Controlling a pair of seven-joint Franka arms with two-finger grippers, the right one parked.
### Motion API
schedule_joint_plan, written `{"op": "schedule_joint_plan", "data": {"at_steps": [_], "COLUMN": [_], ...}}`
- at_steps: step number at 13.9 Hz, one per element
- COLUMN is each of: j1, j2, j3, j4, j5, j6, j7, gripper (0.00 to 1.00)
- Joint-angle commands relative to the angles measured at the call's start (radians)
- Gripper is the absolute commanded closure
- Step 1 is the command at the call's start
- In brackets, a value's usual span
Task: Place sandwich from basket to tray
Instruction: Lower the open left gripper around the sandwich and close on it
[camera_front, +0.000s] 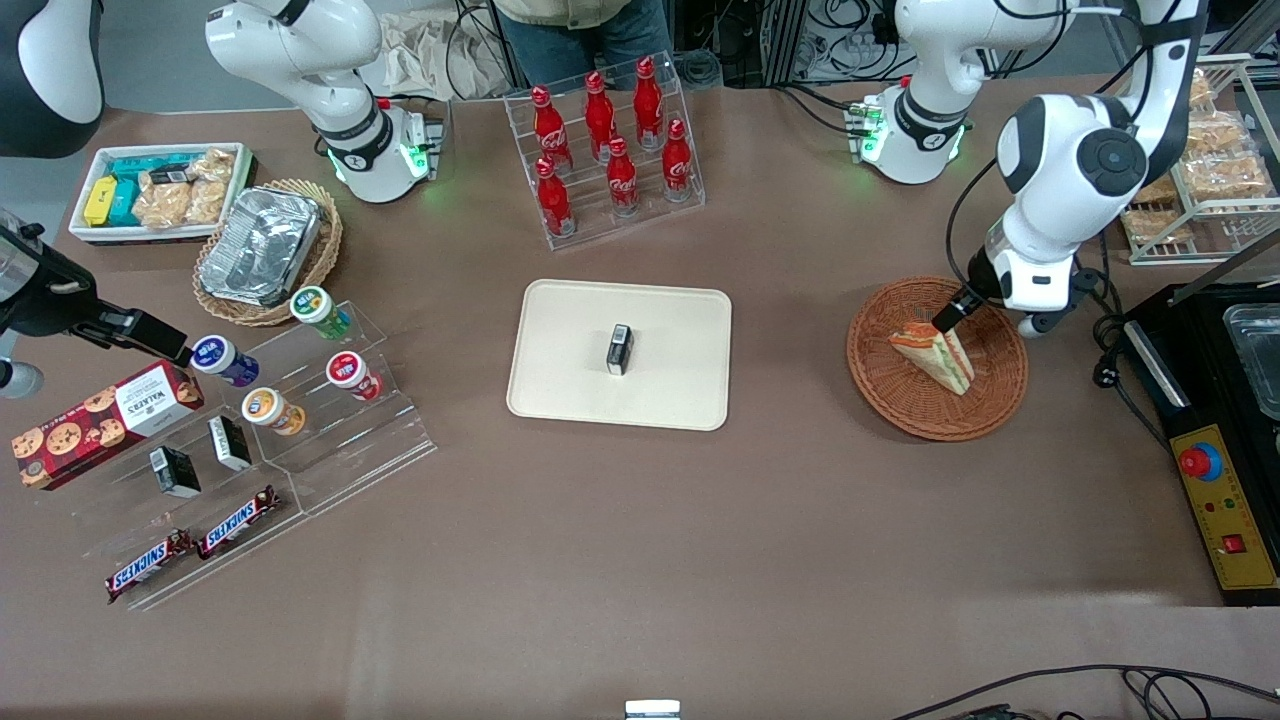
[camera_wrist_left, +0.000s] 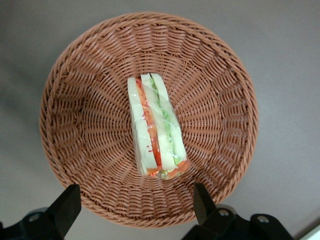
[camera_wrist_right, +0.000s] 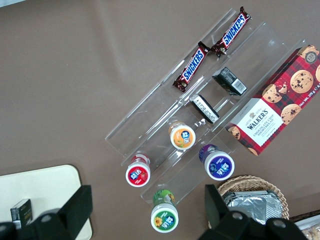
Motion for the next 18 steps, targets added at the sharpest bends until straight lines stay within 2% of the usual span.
{"op": "schedule_joint_plan", "data": {"at_steps": [1, 11, 18], "j1": [0.001, -0.005, -0.005], "j2": [0.035, 0.138, 0.178], "j3": [0.001, 0.001, 0.001], "j4": [-0.002, 0.002, 0.003], "j5": [-0.005, -0.005, -0.002], "j6": [0.038, 0.169, 0.208], "j7": [-0.033, -0.125, -0.126], "gripper": [0.0, 0.01, 0.01]}}
